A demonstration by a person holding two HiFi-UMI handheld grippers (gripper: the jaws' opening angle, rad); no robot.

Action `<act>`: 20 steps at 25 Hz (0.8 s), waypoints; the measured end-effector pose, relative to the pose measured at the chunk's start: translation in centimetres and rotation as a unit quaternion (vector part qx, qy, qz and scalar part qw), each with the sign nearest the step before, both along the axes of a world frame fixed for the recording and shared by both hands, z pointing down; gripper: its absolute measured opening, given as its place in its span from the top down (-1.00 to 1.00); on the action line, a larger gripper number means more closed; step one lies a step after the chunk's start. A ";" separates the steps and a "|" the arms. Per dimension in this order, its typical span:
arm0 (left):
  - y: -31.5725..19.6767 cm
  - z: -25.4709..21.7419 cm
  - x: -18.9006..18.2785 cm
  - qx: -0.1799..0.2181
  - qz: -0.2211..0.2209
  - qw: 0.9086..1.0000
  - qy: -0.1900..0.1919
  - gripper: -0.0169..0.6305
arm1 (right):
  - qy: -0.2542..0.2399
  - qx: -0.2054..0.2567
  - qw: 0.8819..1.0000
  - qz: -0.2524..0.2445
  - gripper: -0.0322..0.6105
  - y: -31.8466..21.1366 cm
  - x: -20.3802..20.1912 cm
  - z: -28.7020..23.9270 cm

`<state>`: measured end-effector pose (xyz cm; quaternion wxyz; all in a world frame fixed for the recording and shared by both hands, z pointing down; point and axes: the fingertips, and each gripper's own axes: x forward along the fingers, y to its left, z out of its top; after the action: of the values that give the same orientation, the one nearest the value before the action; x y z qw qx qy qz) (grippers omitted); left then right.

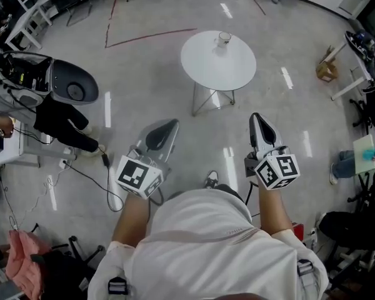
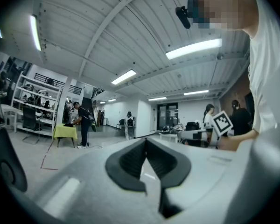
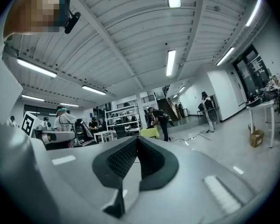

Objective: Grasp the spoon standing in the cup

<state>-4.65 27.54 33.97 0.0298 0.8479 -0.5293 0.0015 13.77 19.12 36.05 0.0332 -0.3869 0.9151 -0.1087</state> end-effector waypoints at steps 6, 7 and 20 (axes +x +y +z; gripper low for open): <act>-9.0 0.3 3.4 -0.007 -0.008 1.000 0.005 0.94 | -0.003 0.003 1.000 -0.016 0.89 -8.4 3.0 0.1; -10.6 0.3 4.5 -0.008 -0.007 1.000 0.005 0.94 | -0.005 -0.001 1.000 -0.014 0.89 -9.9 4.2 0.3; -25.4 1.9 10.0 -0.023 0.005 1.000 0.000 0.94 | -0.010 -0.036 0.999 -0.014 0.89 -24.6 9.3 3.5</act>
<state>5.39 2.11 35.89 0.0494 0.8497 -0.5248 0.0139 23.11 -5.45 39.57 0.0271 -0.3743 0.9153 -0.1464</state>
